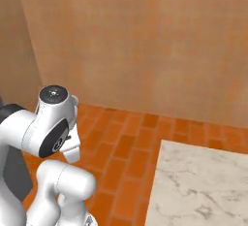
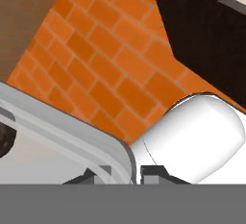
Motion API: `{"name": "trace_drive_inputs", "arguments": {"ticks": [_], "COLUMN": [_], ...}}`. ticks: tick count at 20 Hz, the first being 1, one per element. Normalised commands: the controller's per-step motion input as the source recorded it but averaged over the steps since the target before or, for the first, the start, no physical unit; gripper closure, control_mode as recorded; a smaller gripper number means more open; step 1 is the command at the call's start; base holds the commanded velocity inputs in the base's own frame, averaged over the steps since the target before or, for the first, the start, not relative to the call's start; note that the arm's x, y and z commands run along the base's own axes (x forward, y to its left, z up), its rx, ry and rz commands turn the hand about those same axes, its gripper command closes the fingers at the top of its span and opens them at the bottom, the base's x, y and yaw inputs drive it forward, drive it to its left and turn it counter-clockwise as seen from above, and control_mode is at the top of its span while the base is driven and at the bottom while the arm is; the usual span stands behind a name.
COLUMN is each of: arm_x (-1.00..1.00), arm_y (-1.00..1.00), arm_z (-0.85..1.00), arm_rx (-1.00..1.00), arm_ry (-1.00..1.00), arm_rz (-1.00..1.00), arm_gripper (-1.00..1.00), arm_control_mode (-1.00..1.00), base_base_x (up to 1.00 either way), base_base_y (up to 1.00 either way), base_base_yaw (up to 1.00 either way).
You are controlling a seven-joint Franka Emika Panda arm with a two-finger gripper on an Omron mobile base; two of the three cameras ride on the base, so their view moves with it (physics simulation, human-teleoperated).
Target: Take the meat container that has the steak and place it on the second highest rack of the freezer. Then take the vegetable container that has the potato and mushroom and place it on the highest rack of the freezer.
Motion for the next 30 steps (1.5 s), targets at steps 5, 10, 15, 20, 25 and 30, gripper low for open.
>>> {"name": "trace_drive_inputs", "arguments": {"ticks": [5,10,15,20,25,30], "arm_x": [0.00,0.00,0.00,0.00,0.00,0.00], "arm_y": [0.00,0.00,0.00,0.00,0.00,0.00], "arm_z": [0.00,0.00,0.00,0.00,0.00,0.00], "arm_rx": [0.00,0.00,0.00,0.00,0.00,0.00], "arm_ry": [0.00,0.00,0.00,0.00,0.00,0.00], "arm_rz": [0.00,0.00,0.00,0.00,0.00,0.00], "arm_gripper": [1.00,1.00,1.00,1.00,1.00,1.00], "arm_control_mode": [1.00,1.00,1.00,1.00,1.00,1.00], "base_base_x": [1.00,0.82,0.36,0.09,0.18,0.58], "base_base_y": [-0.17,-0.14,-0.05,-0.16,-0.05,0.04], "base_base_yaw": [0.69,0.82,0.96,0.94,0.68,0.42]}}
